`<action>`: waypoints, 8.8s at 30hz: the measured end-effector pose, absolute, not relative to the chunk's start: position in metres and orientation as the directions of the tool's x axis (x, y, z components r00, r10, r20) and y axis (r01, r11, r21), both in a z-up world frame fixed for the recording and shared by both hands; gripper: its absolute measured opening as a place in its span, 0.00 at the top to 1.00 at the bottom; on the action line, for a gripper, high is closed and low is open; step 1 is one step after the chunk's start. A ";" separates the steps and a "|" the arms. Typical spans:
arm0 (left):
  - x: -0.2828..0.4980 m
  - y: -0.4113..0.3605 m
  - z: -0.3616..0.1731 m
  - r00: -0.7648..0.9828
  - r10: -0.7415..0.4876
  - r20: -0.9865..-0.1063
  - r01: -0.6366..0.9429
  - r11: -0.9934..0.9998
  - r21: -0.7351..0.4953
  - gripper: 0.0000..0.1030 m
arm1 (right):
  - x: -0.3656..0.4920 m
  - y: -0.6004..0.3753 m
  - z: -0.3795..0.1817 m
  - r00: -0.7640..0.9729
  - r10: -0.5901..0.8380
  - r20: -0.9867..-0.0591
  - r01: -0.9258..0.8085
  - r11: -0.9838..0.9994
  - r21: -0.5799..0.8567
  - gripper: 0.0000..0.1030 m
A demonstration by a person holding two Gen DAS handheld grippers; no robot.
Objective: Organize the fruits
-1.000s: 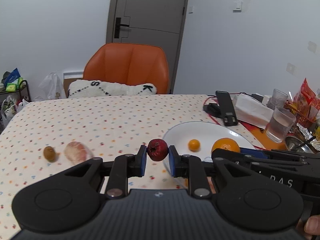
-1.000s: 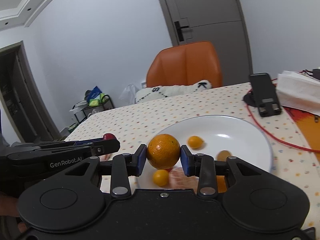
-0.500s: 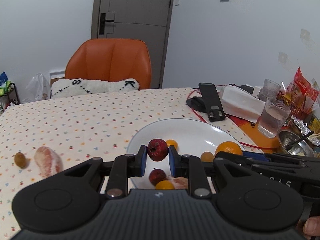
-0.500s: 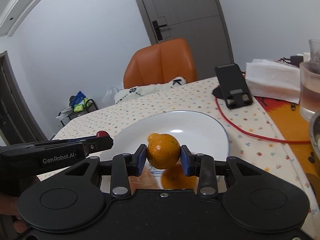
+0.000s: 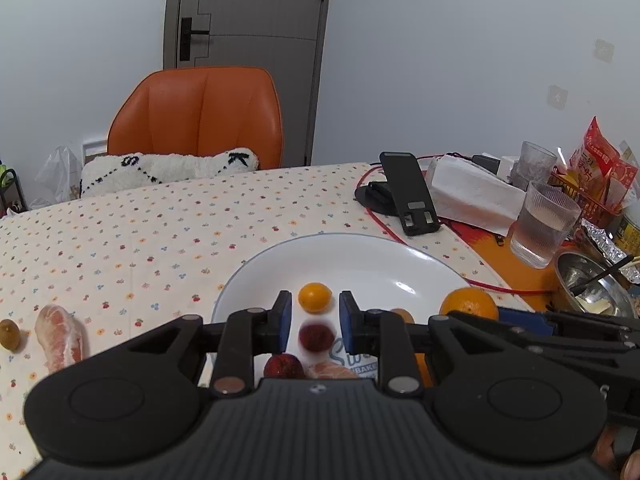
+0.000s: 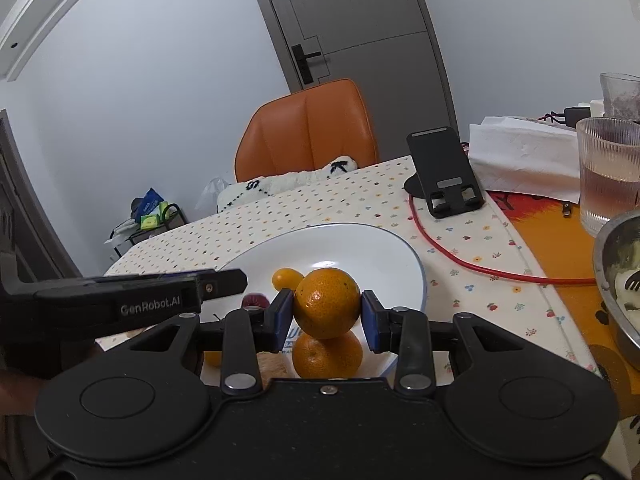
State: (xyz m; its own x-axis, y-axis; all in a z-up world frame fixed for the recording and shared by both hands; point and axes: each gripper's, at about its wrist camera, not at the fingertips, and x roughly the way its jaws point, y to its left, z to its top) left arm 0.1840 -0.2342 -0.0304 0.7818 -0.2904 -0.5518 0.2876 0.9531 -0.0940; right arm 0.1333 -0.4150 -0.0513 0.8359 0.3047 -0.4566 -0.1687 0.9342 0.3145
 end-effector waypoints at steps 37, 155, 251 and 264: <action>0.132 -0.115 -0.008 0.845 -0.142 -0.516 0.070 0.985 -0.156 0.15 | 0.133 -0.330 -0.032 0.799 0.394 -0.455 -0.308 0.917 0.254 0.39; 0.180 -0.043 -0.025 0.821 -0.083 -0.565 0.000 0.989 -0.146 0.77 | 0.181 -0.245 -0.030 0.747 0.447 -0.492 -0.402 0.893 0.200 0.66; 0.159 -0.070 -0.012 0.804 -0.092 -0.588 0.011 0.990 -0.140 0.07 | 0.162 -0.300 -0.024 0.817 0.340 -0.466 -0.261 0.938 0.228 0.37; 0.124 -0.042 0.002 0.820 -0.047 -0.570 -0.040 0.990 -0.139 0.06 | 0.129 -0.279 -0.013 0.822 0.350 -0.449 -0.282 0.935 0.214 0.12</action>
State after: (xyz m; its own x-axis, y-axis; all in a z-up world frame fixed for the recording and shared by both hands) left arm 0.1238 -0.0416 0.0022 0.8202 -0.0472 -0.5702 -0.0396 0.9895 -0.1389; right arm 0.1293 -0.2789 -0.0126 0.8218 0.3503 -0.4494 -0.2816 0.9354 0.2140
